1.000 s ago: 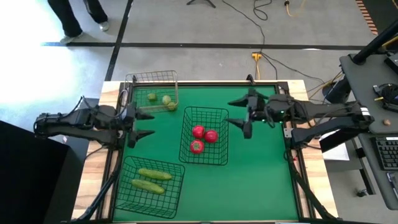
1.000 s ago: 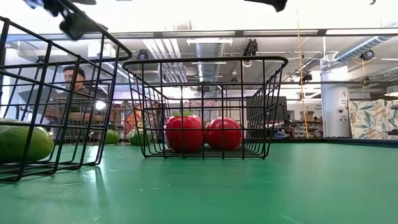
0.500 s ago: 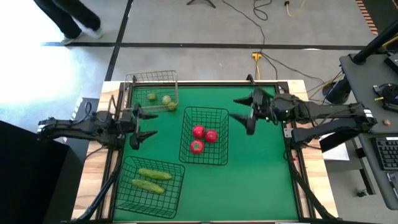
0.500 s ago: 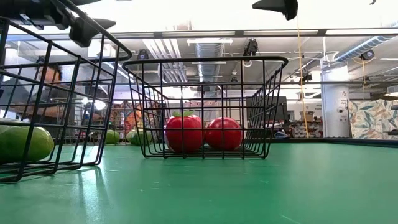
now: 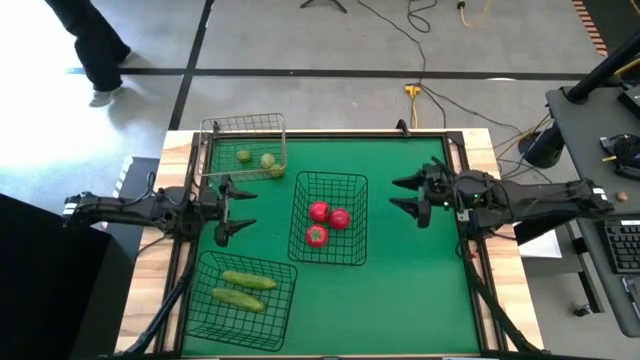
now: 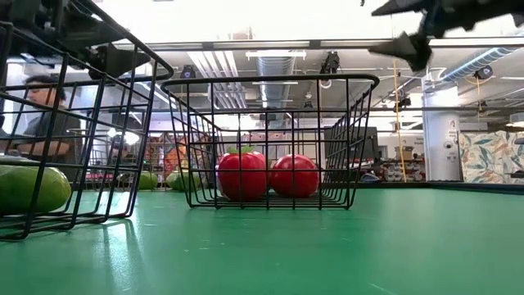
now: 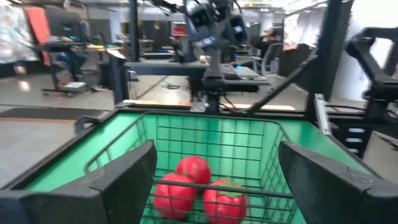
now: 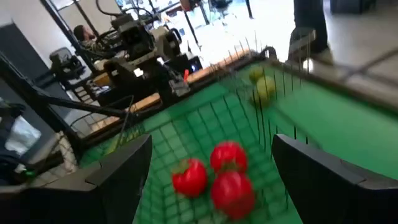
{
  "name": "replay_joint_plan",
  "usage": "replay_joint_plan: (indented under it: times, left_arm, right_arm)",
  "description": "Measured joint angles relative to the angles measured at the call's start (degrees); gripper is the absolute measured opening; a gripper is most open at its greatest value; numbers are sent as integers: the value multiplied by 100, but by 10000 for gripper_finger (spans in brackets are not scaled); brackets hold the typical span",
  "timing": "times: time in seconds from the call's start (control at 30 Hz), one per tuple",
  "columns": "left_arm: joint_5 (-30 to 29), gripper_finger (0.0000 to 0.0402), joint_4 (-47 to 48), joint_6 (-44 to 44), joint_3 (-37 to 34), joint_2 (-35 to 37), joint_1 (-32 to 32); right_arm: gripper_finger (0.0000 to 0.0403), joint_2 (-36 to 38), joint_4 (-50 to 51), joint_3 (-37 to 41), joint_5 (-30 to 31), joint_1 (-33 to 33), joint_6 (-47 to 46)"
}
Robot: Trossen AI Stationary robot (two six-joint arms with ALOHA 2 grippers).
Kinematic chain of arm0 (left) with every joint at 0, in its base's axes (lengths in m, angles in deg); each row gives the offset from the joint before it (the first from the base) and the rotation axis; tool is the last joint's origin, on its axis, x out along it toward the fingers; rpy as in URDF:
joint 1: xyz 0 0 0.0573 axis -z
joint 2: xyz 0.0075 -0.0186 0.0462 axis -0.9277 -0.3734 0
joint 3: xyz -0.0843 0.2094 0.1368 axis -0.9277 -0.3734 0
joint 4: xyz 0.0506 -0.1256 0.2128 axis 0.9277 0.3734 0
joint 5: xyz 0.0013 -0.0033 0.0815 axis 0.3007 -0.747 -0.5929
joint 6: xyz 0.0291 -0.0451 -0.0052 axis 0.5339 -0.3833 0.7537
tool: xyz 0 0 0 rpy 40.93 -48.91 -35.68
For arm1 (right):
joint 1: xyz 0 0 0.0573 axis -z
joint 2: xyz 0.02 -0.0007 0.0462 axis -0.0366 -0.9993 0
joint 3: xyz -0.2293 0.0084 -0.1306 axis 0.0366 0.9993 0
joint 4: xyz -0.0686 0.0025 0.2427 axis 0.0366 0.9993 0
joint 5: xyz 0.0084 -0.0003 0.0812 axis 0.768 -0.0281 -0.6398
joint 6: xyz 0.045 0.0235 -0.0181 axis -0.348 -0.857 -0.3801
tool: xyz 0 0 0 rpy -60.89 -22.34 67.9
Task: Sort produce into baskets
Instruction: Return to Home Position
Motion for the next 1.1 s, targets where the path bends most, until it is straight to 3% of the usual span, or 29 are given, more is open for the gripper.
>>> replay_joint_plan:
  times: [0.17,0.27,0.37,0.53,0.73,0.83,0.97,1.1]
  left_arm:
    - [-316,318,-33,99,-345,411,-6]
    - [-236,318,-108,153,-610,719,14]
    - [-241,318,-326,228,-867,1026,14]
    - [-291,318,6,461,-868,1409,14]
    - [-274,318,187,476,-868,1584,14]
    - [-271,318,286,536,-868,1579,14]
    - [-70,318,371,597,-870,1574,15]
    - [54,318,567,591,-870,1559,18]
  right_arm:
    - [325,546,257,423,-23,20,-496]
    - [325,689,9,494,-58,20,1165]
    - [325,832,-199,586,-1041,29,2875]
    - [325,1286,-122,895,-1039,120,2572]
    - [325,2625,-66,1736,-409,98,2527]
    - [325,3212,-106,2181,-521,57,2448]
    - [325,3174,-298,2623,-1207,44,2390]
    - [325,3228,-559,2883,-1414,5,2272]
